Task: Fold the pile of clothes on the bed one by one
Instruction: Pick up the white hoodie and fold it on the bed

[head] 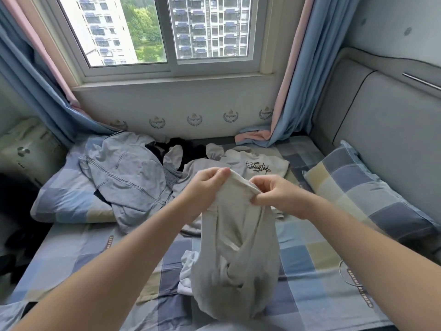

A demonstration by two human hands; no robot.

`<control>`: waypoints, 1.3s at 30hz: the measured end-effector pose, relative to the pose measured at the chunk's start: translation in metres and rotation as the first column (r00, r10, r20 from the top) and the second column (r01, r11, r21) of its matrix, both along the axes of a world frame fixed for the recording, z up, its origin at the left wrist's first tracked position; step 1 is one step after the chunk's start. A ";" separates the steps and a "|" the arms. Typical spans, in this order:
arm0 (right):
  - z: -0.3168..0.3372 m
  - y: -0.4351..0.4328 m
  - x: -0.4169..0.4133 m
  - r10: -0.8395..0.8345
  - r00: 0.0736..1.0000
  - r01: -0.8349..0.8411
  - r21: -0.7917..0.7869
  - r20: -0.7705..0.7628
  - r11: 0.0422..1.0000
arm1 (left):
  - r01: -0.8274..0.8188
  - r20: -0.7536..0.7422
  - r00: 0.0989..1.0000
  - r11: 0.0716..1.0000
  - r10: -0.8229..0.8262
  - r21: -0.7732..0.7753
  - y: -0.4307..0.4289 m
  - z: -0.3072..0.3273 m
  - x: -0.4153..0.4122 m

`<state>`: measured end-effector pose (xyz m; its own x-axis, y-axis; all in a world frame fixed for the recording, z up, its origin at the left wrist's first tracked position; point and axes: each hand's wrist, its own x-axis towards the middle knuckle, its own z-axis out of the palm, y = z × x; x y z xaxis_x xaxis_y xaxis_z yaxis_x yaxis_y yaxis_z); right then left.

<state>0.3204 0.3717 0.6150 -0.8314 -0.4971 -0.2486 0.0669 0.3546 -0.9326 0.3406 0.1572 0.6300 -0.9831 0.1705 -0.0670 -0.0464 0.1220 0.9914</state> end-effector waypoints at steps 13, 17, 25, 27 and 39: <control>-0.075 -0.003 0.024 -0.080 0.994 0.068 0.150 0.072 0.986 | -0.370 -0.055 0.926 0.926 0.374 0.068 -0.058 0.011 -0.032; -0.024 -0.009 0.015 -0.120 0.993 0.119 -0.052 -0.009 0.992 | -0.182 0.056 0.977 0.943 0.206 -0.280 -0.064 -0.006 -0.023; 0.026 -0.018 0.014 -0.113 0.993 0.102 -0.215 -0.042 0.971 | 0.281 -0.028 0.955 0.928 -0.296 -0.245 -0.012 -0.025 0.002; 0.033 -0.020 0.013 -0.130 0.990 0.113 -0.226 -0.062 0.968 | 0.191 -0.115 0.968 0.950 -0.224 -0.245 -0.001 -0.030 0.002; -0.023 0.002 0.026 -0.114 0.983 0.150 0.264 -0.147 0.953 | 0.313 0.157 0.919 0.910 -0.363 0.272 -0.029 0.006 -0.005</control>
